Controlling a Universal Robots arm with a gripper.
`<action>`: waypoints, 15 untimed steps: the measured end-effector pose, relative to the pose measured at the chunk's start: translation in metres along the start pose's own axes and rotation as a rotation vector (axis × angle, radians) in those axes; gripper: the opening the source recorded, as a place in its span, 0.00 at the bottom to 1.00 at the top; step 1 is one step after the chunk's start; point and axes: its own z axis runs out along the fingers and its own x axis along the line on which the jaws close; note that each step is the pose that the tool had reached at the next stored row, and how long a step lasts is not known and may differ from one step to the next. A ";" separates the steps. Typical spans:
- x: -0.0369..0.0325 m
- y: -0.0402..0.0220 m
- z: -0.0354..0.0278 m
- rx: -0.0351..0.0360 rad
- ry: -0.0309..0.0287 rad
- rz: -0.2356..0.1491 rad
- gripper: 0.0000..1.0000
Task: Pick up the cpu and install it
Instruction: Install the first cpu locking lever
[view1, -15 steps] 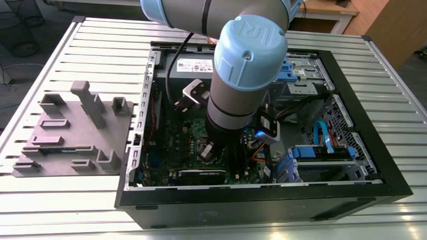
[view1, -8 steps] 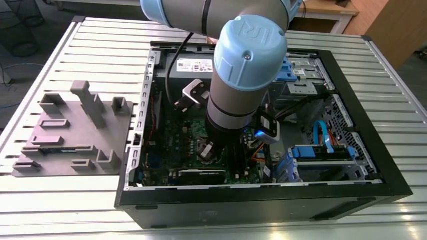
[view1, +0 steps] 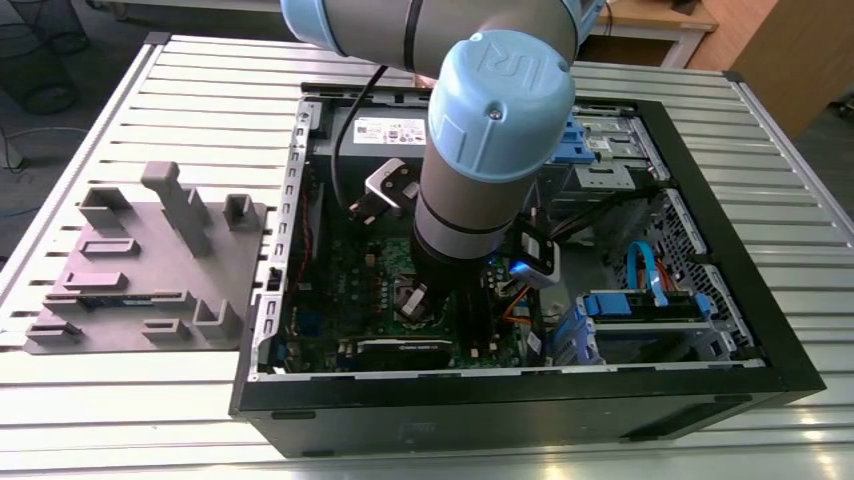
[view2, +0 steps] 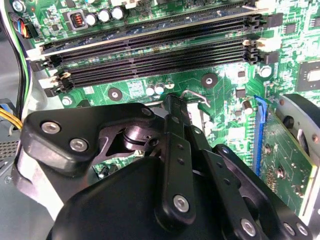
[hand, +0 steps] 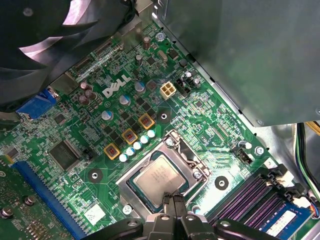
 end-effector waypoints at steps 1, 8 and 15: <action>-0.0005 -0.0006 0.0000 -0.0004 0.0003 0.000 0.11; -0.0048 -0.0056 0.0000 -0.0012 0.0007 0.000 0.11; -0.0011 -0.0097 -0.0003 -0.0018 0.0009 0.000 0.11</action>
